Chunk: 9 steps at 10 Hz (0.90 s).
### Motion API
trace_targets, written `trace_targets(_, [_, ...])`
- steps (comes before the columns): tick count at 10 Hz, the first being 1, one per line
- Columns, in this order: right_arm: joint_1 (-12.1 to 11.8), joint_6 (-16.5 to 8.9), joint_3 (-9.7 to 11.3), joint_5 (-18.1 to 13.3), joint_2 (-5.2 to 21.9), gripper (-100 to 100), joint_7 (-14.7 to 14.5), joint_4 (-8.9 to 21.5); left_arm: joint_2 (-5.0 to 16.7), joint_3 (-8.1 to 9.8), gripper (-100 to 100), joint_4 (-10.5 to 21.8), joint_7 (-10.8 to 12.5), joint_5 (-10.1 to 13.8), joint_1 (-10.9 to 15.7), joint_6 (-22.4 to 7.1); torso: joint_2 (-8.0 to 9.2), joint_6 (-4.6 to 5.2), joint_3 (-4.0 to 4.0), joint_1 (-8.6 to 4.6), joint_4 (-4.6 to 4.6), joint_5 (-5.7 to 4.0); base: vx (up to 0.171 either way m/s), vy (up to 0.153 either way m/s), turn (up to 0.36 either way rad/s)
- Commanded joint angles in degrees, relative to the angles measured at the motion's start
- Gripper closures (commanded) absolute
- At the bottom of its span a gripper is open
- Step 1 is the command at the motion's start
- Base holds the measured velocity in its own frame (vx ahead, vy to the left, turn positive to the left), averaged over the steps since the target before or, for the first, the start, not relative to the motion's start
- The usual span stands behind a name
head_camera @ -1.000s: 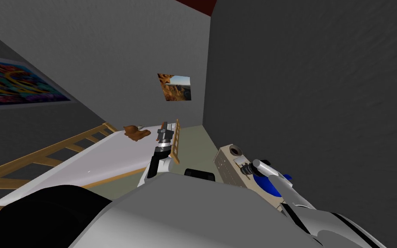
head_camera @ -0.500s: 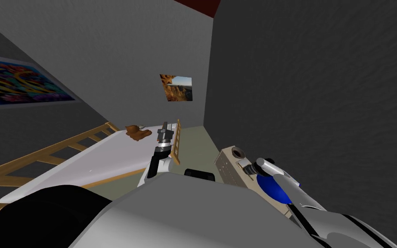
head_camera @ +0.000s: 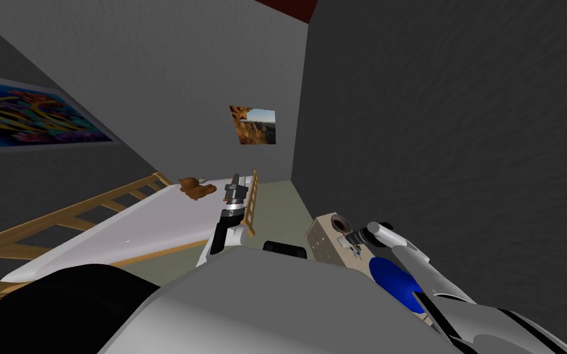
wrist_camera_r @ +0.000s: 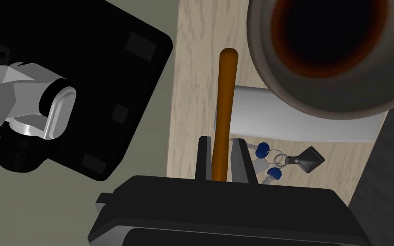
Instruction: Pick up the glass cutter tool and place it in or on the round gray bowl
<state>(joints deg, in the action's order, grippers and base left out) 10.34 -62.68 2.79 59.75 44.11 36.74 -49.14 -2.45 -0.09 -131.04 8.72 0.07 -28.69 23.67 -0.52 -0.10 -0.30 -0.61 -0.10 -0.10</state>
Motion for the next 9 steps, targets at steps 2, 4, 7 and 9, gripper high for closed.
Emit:
trace_targets(2, [0.41, -1.15, -0.95, 1.49, 0.69, 100, 2.26, -2.39, 0.00, 0.00, 0, 0.00, 0.00, 0.00, 0.00, 0.00, -0.03, 0.00, -0.01, -0.09, 0.01, 0.00, 0.092, -0.127, 0.066])
trace_targets(4, [0.66, -1.87, -1.70, 2.61, 1.28, 100, 3.76, -4.13, 0.00, 0.00, 0, 0.00, 0.00, 0.00, 0.00, 0.00, -0.01, 0.02, -0.01, -0.10, 0.00, -0.04, 0.081, -0.104, 0.058])
trace_targets(7, [0.87, -2.35, -2.18, 3.20, 1.70, 100, 4.60, -5.31, 0.00, 0.00, 0, 0.00, 0.00, 0.00, 0.00, 0.00, 0.13, 0.04, 0.07, 0.03, 0.02, -0.03, 0.048, -0.070, 0.029])
trace_targets(9, [0.99, -2.40, -2.27, 3.26, 1.77, -100, 4.86, -5.52, -0.01, -0.01, 0, 0.00, 0.00, 0.00, 0.01, 0.00, 0.33, 0.11, 0.15, 0.26, 0.00, -0.03, 0.003, -0.004, 0.001])
